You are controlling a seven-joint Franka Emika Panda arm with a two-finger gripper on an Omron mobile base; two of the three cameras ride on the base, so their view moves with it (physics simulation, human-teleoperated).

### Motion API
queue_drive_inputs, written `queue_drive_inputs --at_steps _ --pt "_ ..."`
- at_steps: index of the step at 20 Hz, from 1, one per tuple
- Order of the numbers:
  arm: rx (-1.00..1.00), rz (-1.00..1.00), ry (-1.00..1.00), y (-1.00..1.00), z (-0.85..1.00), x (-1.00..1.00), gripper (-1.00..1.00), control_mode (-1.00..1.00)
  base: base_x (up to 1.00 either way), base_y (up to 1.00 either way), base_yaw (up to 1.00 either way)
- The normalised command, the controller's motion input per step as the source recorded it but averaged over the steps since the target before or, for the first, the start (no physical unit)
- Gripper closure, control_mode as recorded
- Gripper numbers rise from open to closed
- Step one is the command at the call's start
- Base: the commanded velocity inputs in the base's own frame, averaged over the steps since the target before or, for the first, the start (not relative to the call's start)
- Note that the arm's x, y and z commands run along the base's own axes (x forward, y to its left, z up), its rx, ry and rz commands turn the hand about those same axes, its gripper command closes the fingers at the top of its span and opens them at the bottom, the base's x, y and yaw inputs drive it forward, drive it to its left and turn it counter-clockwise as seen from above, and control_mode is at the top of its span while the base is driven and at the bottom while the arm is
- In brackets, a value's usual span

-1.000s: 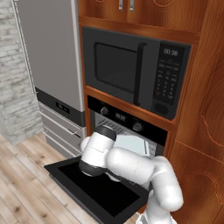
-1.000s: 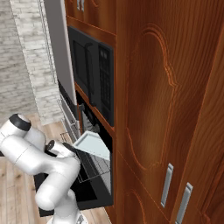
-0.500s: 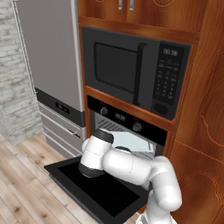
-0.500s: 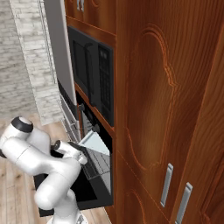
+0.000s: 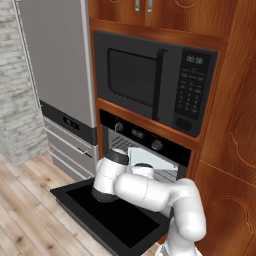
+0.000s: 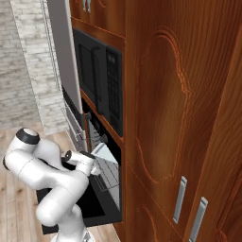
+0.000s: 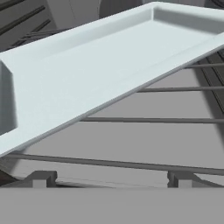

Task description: Take the baked cake out of the oven and place it on the plate for cooling. Then close the oven door.

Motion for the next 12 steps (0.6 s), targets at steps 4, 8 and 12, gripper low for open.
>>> queue_drive_inputs --at_steps 4,8,12 --pt "0.00 0.00 -0.02 0.00 -0.21 0.17 -1.00 -1.00 0.00 0.00 0.00" --pt "0.00 0.00 -0.04 0.00 -0.28 0.15 -1.00 -1.00 0.00 0.00 0.00" --pt "-0.03 0.00 -0.07 0.00 -0.34 0.09 -1.00 -1.00 0.00 0.00 0.00"
